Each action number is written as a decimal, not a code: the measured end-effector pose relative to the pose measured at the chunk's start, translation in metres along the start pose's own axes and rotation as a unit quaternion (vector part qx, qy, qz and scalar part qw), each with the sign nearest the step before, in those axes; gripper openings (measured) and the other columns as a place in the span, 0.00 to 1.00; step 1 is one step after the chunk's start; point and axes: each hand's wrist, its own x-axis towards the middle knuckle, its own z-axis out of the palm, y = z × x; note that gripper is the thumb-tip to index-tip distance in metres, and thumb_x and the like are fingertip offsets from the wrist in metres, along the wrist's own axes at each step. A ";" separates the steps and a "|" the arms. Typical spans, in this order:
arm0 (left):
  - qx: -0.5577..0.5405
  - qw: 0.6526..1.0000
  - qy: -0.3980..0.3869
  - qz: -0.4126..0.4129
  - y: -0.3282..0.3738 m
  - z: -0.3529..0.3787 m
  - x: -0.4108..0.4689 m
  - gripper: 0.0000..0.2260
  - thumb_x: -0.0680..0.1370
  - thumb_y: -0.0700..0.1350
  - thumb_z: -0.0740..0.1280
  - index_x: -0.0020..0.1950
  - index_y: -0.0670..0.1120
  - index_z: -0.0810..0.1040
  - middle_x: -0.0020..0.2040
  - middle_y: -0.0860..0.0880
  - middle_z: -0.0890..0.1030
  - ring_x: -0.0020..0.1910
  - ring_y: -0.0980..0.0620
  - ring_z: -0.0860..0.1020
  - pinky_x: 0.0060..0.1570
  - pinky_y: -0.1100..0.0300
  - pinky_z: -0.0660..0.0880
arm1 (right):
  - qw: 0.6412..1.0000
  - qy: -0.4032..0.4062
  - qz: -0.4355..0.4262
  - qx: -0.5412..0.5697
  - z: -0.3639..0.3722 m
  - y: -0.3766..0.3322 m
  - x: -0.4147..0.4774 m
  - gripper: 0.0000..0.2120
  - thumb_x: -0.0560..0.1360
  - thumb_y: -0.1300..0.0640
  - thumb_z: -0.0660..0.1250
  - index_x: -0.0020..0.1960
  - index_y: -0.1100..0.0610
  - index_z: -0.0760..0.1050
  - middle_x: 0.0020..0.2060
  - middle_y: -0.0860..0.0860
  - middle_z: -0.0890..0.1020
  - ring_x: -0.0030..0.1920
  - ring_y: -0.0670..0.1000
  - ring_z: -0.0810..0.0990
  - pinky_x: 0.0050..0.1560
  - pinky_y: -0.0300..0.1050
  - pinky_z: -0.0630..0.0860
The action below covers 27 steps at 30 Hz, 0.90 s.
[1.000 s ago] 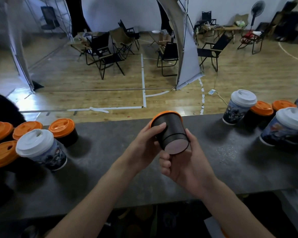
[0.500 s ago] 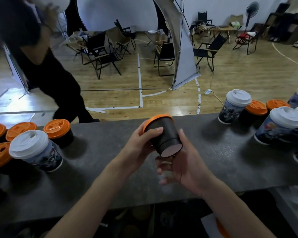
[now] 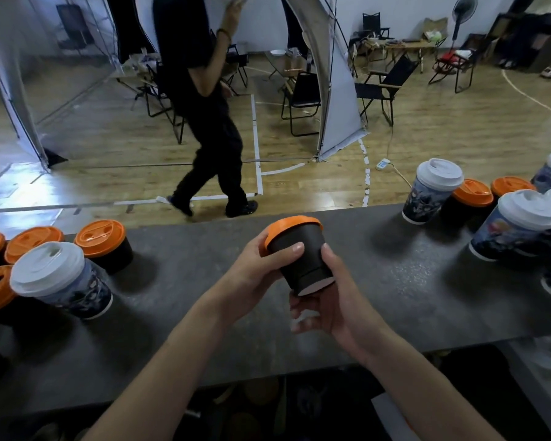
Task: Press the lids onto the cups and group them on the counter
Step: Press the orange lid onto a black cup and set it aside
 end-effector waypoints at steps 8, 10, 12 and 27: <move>0.044 0.999 0.023 0.010 0.000 0.001 0.004 0.24 0.73 0.48 0.76 0.68 0.46 0.77 0.61 0.38 0.82 0.59 0.40 0.81 0.59 0.49 0.78 | 0.997 0.031 -0.039 -0.057 -0.003 -0.006 0.002 0.36 0.72 0.30 0.58 0.59 0.59 0.81 0.42 0.59 0.82 0.37 0.54 0.81 0.32 0.49 0.81; 0.027 1.000 -0.004 0.004 0.002 0.000 0.003 0.23 0.76 0.44 0.72 0.71 0.44 0.75 0.59 0.37 0.81 0.53 0.42 0.83 0.50 0.54 0.81 | 0.999 0.016 -0.025 -0.027 -0.003 -0.008 0.003 0.35 0.73 0.32 0.59 0.60 0.60 0.81 0.42 0.60 0.82 0.36 0.54 0.80 0.30 0.48 0.80; 0.001 1.000 -0.011 0.003 0.003 0.003 0.003 0.24 0.76 0.42 0.71 0.72 0.42 0.73 0.54 0.38 0.80 0.44 0.48 0.82 0.39 0.60 0.79 | 0.999 -0.011 0.009 0.029 -0.003 -0.010 0.004 0.35 0.73 0.31 0.57 0.57 0.61 0.82 0.42 0.62 0.82 0.36 0.55 0.79 0.29 0.47 0.79; 0.016 0.999 0.043 0.027 -0.003 -0.001 0.015 0.28 0.69 0.50 0.78 0.68 0.49 0.78 0.61 0.39 0.83 0.63 0.37 0.80 0.65 0.42 0.76 | 0.998 0.036 -0.014 -0.042 0.000 -0.020 0.004 0.39 0.73 0.29 0.58 0.58 0.64 0.80 0.40 0.59 0.80 0.37 0.55 0.81 0.31 0.50 0.80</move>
